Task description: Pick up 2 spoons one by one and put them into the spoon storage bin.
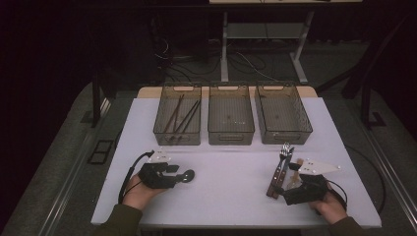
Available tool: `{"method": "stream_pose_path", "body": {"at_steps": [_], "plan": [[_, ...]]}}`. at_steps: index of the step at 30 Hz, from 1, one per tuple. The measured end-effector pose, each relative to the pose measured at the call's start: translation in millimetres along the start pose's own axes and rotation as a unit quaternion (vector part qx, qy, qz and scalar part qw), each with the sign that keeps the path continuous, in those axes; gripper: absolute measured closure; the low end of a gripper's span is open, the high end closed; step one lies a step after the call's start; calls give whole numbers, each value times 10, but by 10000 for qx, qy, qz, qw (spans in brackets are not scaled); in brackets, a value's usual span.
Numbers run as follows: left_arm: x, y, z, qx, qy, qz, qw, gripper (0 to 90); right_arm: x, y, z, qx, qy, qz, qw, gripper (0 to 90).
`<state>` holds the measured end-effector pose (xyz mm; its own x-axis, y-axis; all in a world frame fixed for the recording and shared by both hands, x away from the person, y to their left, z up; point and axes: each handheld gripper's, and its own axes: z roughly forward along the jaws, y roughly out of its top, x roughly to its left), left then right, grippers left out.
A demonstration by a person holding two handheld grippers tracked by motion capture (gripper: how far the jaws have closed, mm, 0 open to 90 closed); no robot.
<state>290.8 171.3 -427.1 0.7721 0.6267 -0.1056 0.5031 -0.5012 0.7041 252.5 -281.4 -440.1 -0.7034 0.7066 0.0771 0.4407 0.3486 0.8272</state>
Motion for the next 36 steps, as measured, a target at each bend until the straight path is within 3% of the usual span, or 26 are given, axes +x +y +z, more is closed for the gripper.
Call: {"method": "stream_pose_path", "body": {"at_steps": [4,6,7,20,36], "plan": [[-16,6,65,-61,-138,-25,9999,468,-5,-2,0,3,-12,12,10000,6],[-10,6,86,-17,-131,54,9999,457,-7,-2,2,5,-10,16,10000,6],[-15,2,95,-5,-123,-2,9999,453,-8,-2,4,4,-8,9,10000,6],[9,16,207,144,-17,72,9999,453,-10,-2,9,31,-6,-8,10000,6],[-19,30,269,311,-29,191,9993,482,-4,0,7,22,-12,0,10000,6]]}}
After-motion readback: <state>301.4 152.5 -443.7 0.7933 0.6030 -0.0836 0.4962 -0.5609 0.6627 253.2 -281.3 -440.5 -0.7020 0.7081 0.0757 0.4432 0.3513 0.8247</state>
